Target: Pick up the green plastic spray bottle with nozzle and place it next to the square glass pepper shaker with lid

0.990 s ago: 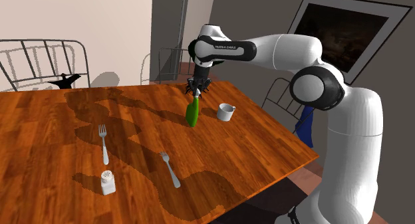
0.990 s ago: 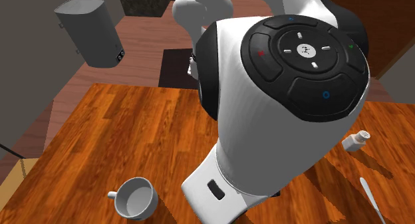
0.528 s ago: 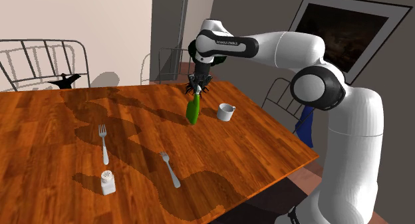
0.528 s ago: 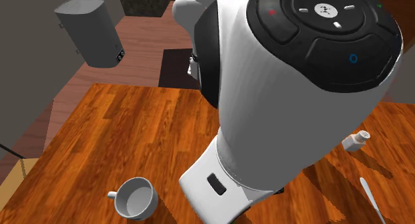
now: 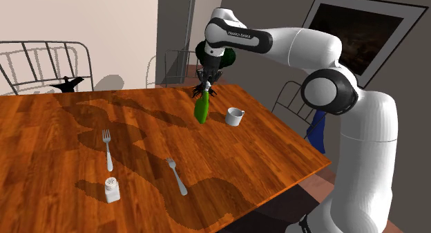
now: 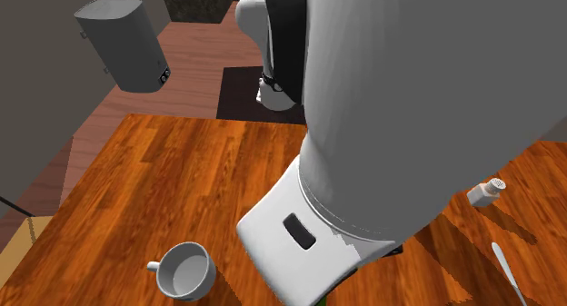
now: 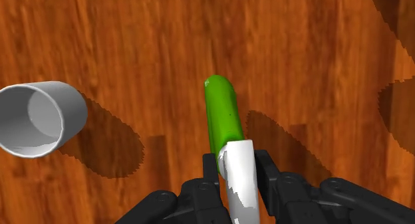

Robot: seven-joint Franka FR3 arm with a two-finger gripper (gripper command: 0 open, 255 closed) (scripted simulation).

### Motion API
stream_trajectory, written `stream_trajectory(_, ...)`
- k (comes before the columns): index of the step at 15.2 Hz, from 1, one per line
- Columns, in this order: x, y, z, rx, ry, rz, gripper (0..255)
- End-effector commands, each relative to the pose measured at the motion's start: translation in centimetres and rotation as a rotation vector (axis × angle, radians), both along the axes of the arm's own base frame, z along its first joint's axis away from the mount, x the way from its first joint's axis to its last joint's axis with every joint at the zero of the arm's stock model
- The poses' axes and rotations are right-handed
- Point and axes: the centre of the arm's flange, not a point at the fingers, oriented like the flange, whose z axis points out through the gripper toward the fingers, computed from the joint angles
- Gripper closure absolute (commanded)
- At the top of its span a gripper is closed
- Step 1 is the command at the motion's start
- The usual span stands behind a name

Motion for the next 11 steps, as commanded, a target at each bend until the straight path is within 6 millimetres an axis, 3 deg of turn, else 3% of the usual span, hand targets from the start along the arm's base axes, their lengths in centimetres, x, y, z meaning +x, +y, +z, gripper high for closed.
stream_trajectory(1, -0.1, 0.0, 1.1, 0.000, 0.000, 0.000, 255)
stream_trajectory(11, -0.1, 0.0, 6.4, 0.000, 0.000, 0.000, 255)
